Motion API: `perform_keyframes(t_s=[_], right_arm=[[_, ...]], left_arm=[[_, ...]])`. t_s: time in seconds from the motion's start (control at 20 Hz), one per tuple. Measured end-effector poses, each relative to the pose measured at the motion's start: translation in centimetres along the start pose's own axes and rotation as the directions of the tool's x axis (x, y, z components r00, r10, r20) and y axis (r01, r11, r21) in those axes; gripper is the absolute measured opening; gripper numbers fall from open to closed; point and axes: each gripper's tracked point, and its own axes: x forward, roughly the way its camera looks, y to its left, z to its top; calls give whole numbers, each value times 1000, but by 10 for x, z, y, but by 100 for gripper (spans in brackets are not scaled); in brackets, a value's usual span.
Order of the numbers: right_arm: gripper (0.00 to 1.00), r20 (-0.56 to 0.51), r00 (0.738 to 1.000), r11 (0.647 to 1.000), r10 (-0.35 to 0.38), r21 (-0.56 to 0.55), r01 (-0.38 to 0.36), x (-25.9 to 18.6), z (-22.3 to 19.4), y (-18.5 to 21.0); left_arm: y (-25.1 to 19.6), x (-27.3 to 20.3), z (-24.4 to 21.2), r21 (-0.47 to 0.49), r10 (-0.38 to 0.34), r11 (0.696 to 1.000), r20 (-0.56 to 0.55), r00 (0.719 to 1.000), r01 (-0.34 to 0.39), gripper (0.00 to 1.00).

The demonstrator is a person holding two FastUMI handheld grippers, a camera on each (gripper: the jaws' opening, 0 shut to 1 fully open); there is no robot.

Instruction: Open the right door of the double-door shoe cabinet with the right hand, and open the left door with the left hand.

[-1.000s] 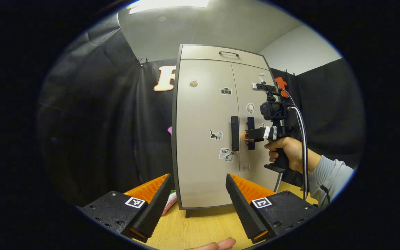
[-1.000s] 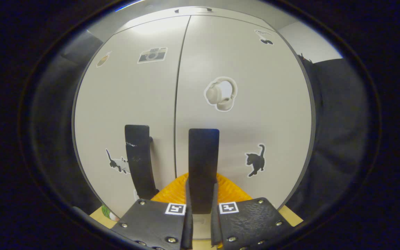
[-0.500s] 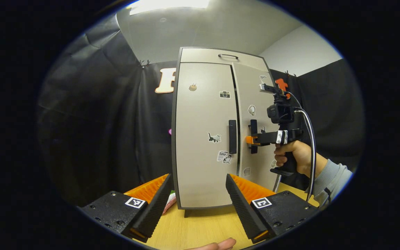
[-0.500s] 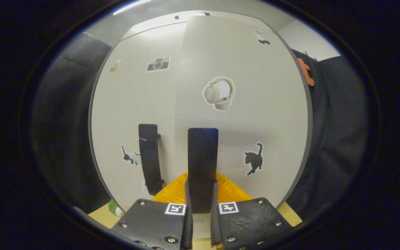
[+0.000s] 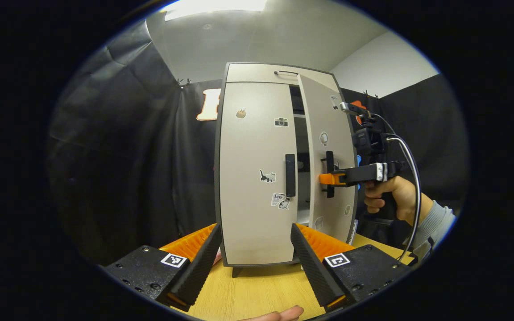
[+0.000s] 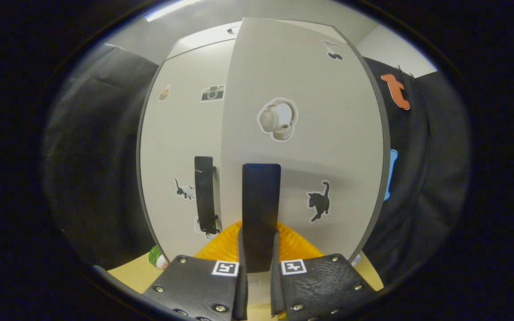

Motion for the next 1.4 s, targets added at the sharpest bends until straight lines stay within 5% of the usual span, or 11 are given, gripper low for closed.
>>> perform_keyframes(t_s=[0.3,1.2,1.4], right_arm=[[21,-7,999,999,39,-1,-39,-8,0,-4],[20,0,998,998,62,12,-62,-27,0,-22],[19,6,999,999,44,26,-45,-32,0,-29]], left_arm=[[11,8,-12,10,46,999,-22,999,-45,96],[7,1,-35,-49,-11,999,-44,999,9,100],[7,-3,-31,-32,-1,999,-30,1000,0,92]])
